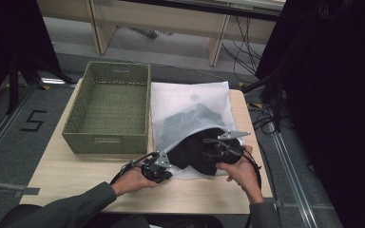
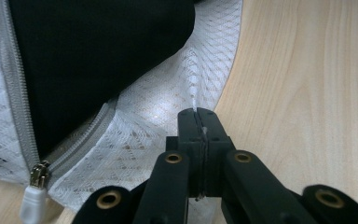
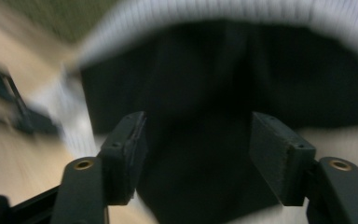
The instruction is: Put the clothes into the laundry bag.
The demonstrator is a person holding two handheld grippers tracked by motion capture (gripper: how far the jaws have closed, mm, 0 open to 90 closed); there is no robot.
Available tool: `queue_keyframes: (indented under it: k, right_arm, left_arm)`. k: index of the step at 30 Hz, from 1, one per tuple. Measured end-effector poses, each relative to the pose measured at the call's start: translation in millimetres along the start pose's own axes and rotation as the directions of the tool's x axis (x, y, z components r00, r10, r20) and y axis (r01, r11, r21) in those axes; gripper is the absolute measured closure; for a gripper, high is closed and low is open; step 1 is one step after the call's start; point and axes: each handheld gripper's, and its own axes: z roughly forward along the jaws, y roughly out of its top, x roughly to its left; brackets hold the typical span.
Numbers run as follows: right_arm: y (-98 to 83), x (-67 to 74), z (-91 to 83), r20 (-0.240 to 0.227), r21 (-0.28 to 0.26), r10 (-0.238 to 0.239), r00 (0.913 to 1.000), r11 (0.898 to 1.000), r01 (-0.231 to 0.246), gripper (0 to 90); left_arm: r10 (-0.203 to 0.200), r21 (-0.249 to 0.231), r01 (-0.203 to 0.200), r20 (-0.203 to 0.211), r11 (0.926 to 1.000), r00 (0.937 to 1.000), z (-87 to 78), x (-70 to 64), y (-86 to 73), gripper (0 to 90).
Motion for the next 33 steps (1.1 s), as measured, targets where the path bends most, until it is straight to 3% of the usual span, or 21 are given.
queue_keyframes:
  k: [1, 2, 4, 5, 7, 9, 10, 12, 14, 16, 18, 19, 21, 22, 23, 24, 25, 26, 29, 30, 33]
  right_arm:
    - [-7.7, -0.1, 0.9, -0.010, 0.043, 0.027, 0.9996, 0.999, -0.027, 37.7]
    - [-15.4, -1.3, 7.0, -0.002, 0.030, 0.019, 0.9998, 0.999, -0.019, 37.1]
    - [-21.9, 3.4, 19.6, -0.033, 0.082, 0.018, 0.9993, 0.997, -0.015, 37.1]
    - [-21.9, 3.4, 19.6, -0.033, 0.082, 0.018, 0.9993, 0.997, -0.015, 37.1]
    - [-20.3, 8.9, 39.8, -0.041, 0.067, -0.009, 0.9991, 0.998, 0.012, 39.1]
    - [-18.0, 10.5, 44.4, -0.050, 0.067, 0.002, 0.9988, 0.998, 0.002, 41.6]
    - [-15.6, 11.8, 49.5, -0.051, 0.071, 0.000, 0.9987, 0.997, 0.004, 48.9]
    - [-12.3, 12.8, 59.2, -0.014, 0.090, -0.040, 0.9991, 0.995, 0.041, 73.8]
    - [-8.8, 11.8, 63.7, -0.003, 0.110, -0.069, 0.9976, 0.992, 0.069, 86.4]
    - [3.4, 10.2, 63.7, 0.020, 0.047, -0.058, 0.9981, 0.997, 0.057, 87.8]
    - [7.9, 10.6, 65.4, 0.018, 0.022, -0.043, 0.9989, 0.999, 0.042, 87.8]
    - [18.6, 10.4, 69.9, 0.022, 0.003, -0.042, 0.9989, 0.999, 0.042, 87.9]
    - [23.8, 8.0, 73.8, 0.035, -0.007, -0.058, 0.9977, 0.998, 0.058, 87.9]
    - [32.8, 2.7, 81.5, 0.048, -0.020, -0.024, 0.9986, 1.000, 0.025, 88.0]
    - [32.8, 2.7, 81.5, 0.048, -0.020, -0.024, 0.9986, 1.000, 0.025, 88.0]
    - [37.8, -8.0, 90.8, 0.078, -0.035, -0.012, 0.9969, 0.999, 0.015, 88.1]
    - [37.8, -8.0, 90.8, 0.078, -0.035, -0.012, 0.9969, 0.999, 0.015, 88.1]
    - [39.9, -14.4, 93.8, 0.087, -0.020, 0.002, 0.9962, 1.000, -0.001, 88.1]
    - [41.6, -30.5, 103.6, 0.124, -0.039, 0.044, 0.9913, 0.998, -0.039, 88.0]
    - [43.0, -31.7, 103.4, 0.123, -0.039, 0.077, 0.9895, 0.997, -0.072, 88.0]
    - [43.7, -36.0, 100.8, 0.135, -0.056, 0.043, 0.9900, 0.998, -0.036, 87.0]
  left_arm:
    - [-0.022, -0.019, 0.022, -0.001, 0.9996, 0.9998, 1.4, -1.5, -0.1, 88.7]
    - [-0.017, -0.016, 0.017, 0.000, 0.9997, 0.9999, 1.2, -1.1, 0.0, 88.6]
    - [-0.021, -0.017, 0.021, 0.003, 0.9996, 0.9998, 1.5, -0.8, 0.2, 88.6]
    - [-0.021, -0.017, 0.021, 0.003, 0.9996, 0.9998, 1.5, -0.8, 0.2, 88.6]
    - [-0.020, -0.019, 0.020, 0.002, 0.9996, 0.9998, 1.7, -0.9, 0.3, 88.6]
    - [-0.020, -0.019, 0.021, 0.002, 0.9996, 0.9998, 1.8, -1.0, 0.3, 88.6]
    - [-0.018, -0.018, 0.018, 0.003, 0.9997, 0.9998, 1.7, -0.9, 0.3, 88.6]
    - [-0.023, -0.018, 0.023, 0.006, 0.9996, 0.9997, 1.8, -0.6, 0.2, 88.7]
    - [-0.034, -0.020, 0.034, 0.009, 0.9992, 0.9994, 2.3, -0.8, 0.1, 88.7]
    - [-0.014, -0.016, 0.014, 0.005, 0.9998, 0.9999, 1.7, -0.5, 0.6, 88.7]
    - [-0.001, -0.004, 0.001, 0.005, 1.0000, 1.0000, 0.9, 0.5, 0.7, 88.7]
    - [-0.017, -0.010, 0.017, 0.008, 0.9998, 0.9998, 1.5, -0.2, 0.5, 88.8]
    - [-0.028, -0.013, 0.028, 0.010, 0.9995, 0.9996, 2.0, -0.9, 0.7, 88.8]
    - [0.006, 0.015, -0.006, 0.011, 0.9999, 0.9999, 0.3, 0.4, 1.3, 88.9]
    - [0.006, 0.015, -0.006, 0.011, 0.9999, 0.9999, 0.3, 0.4, 1.3, 88.9]
    - [-0.027, -0.014, 0.027, 0.009, 0.9995, 0.9996, 2.2, -2.1, 1.0, 89.0]
    - [-0.015, -0.010, 0.015, 0.010, 0.9998, 0.9998, 1.7, -1.4, 1.0, 89.0]
    - [-0.024, -0.011, 0.024, 0.012, 0.9996, 0.9996, 1.9, -1.6, 0.9, 88.9]
    - [-0.023, -0.011, 0.023, 0.016, 0.9997, 0.9996, 1.8, -1.0, 0.7, 89.0]
    - [-0.023, -0.012, 0.024, 0.017, 0.9997, 0.9996, 1.8, -0.9, 0.7, 89.0]
    - [-0.012, -0.012, 0.012, 0.021, 0.9998, 0.9997, 2.0, 0.7, 1.1, 88.9]
